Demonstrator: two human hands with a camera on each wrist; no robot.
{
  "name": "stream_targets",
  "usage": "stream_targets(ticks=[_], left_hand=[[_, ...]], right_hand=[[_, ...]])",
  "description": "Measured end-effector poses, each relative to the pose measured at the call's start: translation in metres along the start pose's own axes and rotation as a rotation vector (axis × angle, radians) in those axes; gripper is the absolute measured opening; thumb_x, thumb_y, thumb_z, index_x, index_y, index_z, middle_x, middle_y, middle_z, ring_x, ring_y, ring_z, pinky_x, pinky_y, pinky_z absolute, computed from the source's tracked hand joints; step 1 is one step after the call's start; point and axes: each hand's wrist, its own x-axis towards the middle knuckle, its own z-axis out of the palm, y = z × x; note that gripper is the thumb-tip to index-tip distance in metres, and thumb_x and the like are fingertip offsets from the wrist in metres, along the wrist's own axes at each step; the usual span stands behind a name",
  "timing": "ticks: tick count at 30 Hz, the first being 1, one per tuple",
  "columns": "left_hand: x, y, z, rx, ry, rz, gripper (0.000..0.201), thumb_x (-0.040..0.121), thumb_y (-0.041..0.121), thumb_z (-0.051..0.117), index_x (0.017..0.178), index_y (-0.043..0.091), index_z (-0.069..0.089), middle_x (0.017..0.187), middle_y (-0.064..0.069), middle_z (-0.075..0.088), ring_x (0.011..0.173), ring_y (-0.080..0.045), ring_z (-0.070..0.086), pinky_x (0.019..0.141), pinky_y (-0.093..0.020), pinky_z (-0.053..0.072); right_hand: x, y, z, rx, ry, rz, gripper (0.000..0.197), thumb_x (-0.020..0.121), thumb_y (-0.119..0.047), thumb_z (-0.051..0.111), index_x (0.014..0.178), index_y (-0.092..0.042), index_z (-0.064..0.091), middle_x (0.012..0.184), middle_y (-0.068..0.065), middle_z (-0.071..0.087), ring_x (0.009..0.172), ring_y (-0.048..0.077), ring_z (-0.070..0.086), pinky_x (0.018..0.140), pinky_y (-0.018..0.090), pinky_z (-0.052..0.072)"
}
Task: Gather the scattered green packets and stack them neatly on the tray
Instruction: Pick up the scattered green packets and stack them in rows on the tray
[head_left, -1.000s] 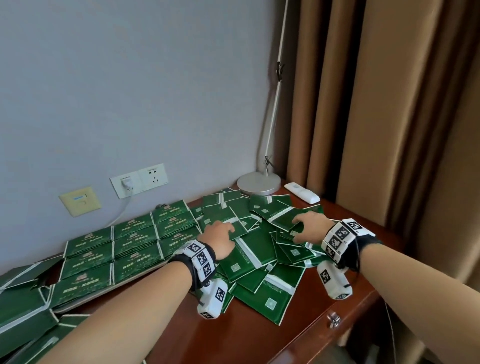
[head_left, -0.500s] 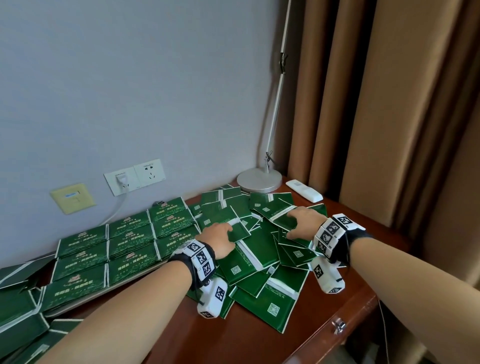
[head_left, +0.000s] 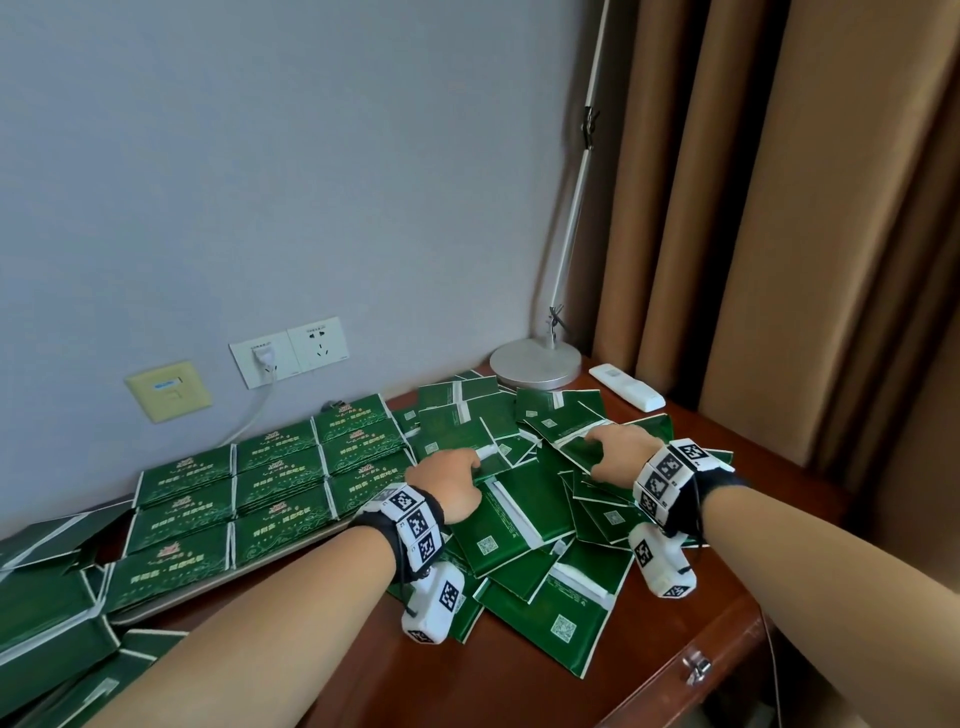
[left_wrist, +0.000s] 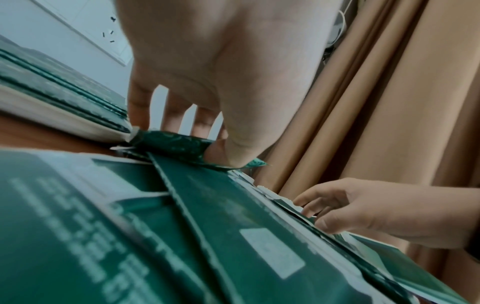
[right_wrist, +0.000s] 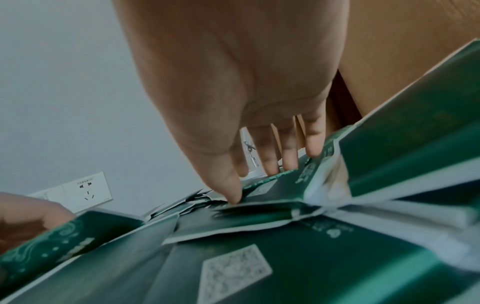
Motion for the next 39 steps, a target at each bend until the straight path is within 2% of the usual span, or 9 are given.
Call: stream_targets(ticks=[5,12,15,19,22,25,30,35,39], left_hand=[[-0.004,0.000,-0.006,-0.087,0.046,0.045,0.043,0.094,0.017,0.049,0.136,0.020,0.054,0.122,-0.006,0.066,0.093,-0.023,0.066,0.084,-0.034,0.055],[-0.007,0.005,-0.022,-0.253,0.091,0.105,0.038,0.095,0.013,0.051,0.132,0.013,0.059,0.117,-0.012,0.068,0.069,-0.015,0.061,0.067,-0.026,0.050],[-0.007,0.005,-0.031,-0.400,0.058,0.097,0.039,0.093,0.011,0.057,0.132,0.014,0.059,0.133,-0.008,0.059,0.097,-0.018,0.063,0.078,-0.023,0.049],[-0.007,0.001,-0.032,-0.442,-0.029,0.074,0.040,0.090,0.007,0.064,0.129,0.013,0.059,0.122,-0.006,0.061,0.077,-0.011,0.061,0.072,-0.021,0.050],[-0.008,-0.003,-0.024,-0.318,-0.025,0.037,0.038,0.090,0.013,0.064,0.127,0.018,0.059,0.130,-0.005,0.059,0.100,-0.017,0.062,0.091,-0.028,0.049],[-0.010,-0.002,-0.017,-0.241,0.001,0.062,0.041,0.090,0.023,0.067,0.130,0.020,0.057,0.129,-0.004,0.060,0.103,-0.017,0.060,0.094,-0.030,0.048],[-0.011,0.003,-0.013,-0.175,-0.015,0.091,0.052,0.083,0.034,0.074,0.131,0.026,0.056,0.129,0.000,0.058,0.111,-0.019,0.059,0.099,-0.039,0.049],[-0.015,0.003,-0.007,-0.105,-0.074,0.144,0.045,0.083,0.039,0.073,0.125,0.026,0.062,0.138,0.001,0.054,0.117,-0.019,0.056,0.102,-0.037,0.046],[-0.015,0.003,-0.003,-0.107,-0.067,0.134,0.042,0.084,0.037,0.073,0.123,0.028,0.060,0.135,0.002,0.056,0.113,-0.018,0.058,0.100,-0.037,0.047]], right_hand=[[-0.001,0.003,-0.002,-0.009,-0.019,-0.026,0.039,0.086,-0.031,0.060,0.125,-0.031,0.059,0.123,-0.003,0.061,0.110,0.017,0.058,0.090,0.032,0.052],[0.001,0.006,-0.005,0.036,0.034,0.005,0.026,0.092,-0.025,0.049,0.108,-0.030,0.069,0.109,0.000,0.068,0.095,0.020,0.064,0.082,0.034,0.056],[-0.001,0.004,-0.012,0.093,0.152,-0.002,0.025,0.094,-0.022,0.046,0.105,-0.025,0.067,0.098,0.001,0.070,0.086,0.020,0.064,0.075,0.032,0.055],[-0.007,-0.002,-0.026,0.156,0.293,-0.105,0.023,0.096,-0.019,0.044,0.105,-0.021,0.066,0.098,0.003,0.070,0.087,0.022,0.063,0.077,0.033,0.052],[-0.010,-0.007,-0.034,0.156,0.317,-0.206,0.024,0.100,-0.017,0.044,0.111,-0.016,0.065,0.103,0.005,0.068,0.094,0.022,0.062,0.078,0.028,0.044],[-0.010,-0.012,-0.036,0.225,0.317,-0.267,0.023,0.100,-0.016,0.047,0.113,-0.017,0.066,0.106,0.004,0.069,0.094,0.020,0.063,0.077,0.022,0.041],[-0.011,-0.020,-0.033,0.343,0.230,-0.285,0.023,0.098,-0.015,0.052,0.112,-0.019,0.069,0.087,-0.007,0.066,0.063,0.001,0.051,0.057,0.009,0.034],[-0.014,-0.018,-0.017,0.290,0.112,-0.260,0.040,0.091,-0.013,0.061,0.130,-0.022,0.058,0.111,0.001,0.063,0.100,0.016,0.060,0.087,0.025,0.047],[-0.018,-0.017,-0.013,0.207,0.026,-0.231,0.049,0.086,-0.028,0.069,0.133,-0.025,0.055,0.121,0.001,0.062,0.107,0.017,0.059,0.094,0.033,0.049]])
